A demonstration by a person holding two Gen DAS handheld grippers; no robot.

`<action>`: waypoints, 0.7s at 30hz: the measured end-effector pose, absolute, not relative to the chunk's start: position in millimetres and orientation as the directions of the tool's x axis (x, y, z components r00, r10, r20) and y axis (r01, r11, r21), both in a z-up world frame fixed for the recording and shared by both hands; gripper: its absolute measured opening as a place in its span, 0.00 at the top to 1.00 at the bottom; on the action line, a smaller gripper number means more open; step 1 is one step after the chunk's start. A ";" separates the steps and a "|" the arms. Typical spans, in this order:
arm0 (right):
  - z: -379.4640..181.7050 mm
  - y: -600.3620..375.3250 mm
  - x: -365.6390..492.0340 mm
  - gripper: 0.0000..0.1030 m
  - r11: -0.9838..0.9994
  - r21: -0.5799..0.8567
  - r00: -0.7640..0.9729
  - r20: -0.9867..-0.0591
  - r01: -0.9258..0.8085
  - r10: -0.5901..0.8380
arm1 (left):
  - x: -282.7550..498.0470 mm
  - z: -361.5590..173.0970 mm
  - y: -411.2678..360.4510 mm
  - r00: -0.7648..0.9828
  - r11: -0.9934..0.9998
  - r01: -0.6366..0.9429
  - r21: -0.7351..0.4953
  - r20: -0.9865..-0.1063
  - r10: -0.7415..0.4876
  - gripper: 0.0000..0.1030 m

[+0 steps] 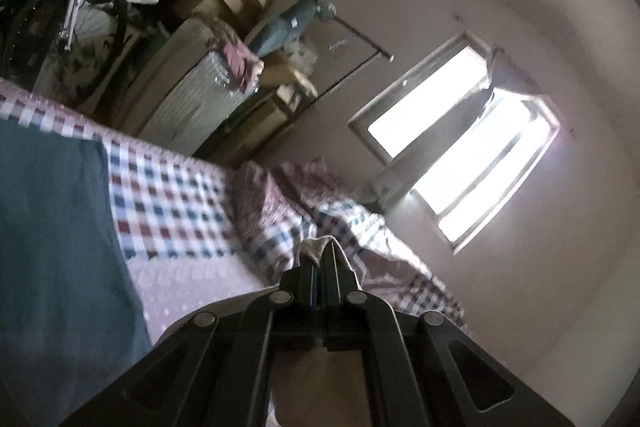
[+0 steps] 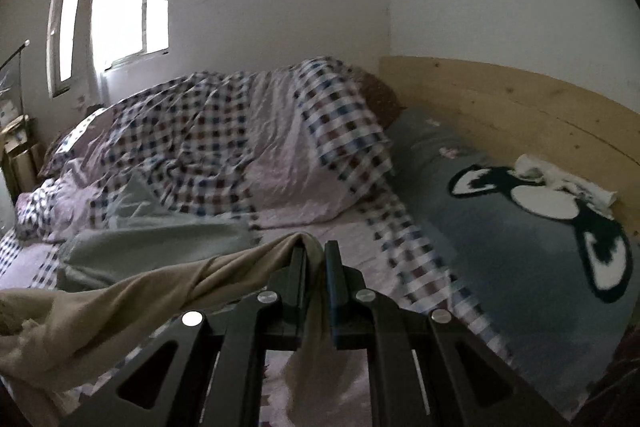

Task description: Fold clothes

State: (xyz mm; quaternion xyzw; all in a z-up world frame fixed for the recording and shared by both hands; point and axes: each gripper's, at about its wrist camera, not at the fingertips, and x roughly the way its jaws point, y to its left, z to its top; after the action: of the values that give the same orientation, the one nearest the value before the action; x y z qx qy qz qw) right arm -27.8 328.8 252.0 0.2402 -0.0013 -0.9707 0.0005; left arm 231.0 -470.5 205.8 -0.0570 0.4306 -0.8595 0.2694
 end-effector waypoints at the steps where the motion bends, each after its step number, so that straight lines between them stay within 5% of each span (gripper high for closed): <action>1: 254.9 335.3 -29.0 0.93 -1.000 0.001 -0.886 -0.463 -0.021 0.018 | 233.4 209.1 -472.8 -0.844 -0.481 0.416 -0.771 -0.130 -0.521 1.00; 14: 229.7 424.1 -8.8 0.93 -0.940 0.049 -0.821 -0.504 -0.336 0.267 | 275.0 204.8 -489.2 -0.732 -0.397 0.558 -0.729 -0.208 -0.649 1.00; 21: 185.8 434.4 -33.9 0.93 -0.930 -0.120 -0.735 -0.582 -0.347 0.349 | 257.3 171.0 -493.4 -0.693 -0.386 0.670 -0.634 -0.348 -0.631 1.00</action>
State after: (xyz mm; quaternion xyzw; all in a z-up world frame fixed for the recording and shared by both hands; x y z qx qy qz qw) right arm -33.9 434.4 185.8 0.3125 0.0015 -0.9314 -0.1868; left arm 257.3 -493.4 171.0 0.0248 0.3923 -0.8322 0.3910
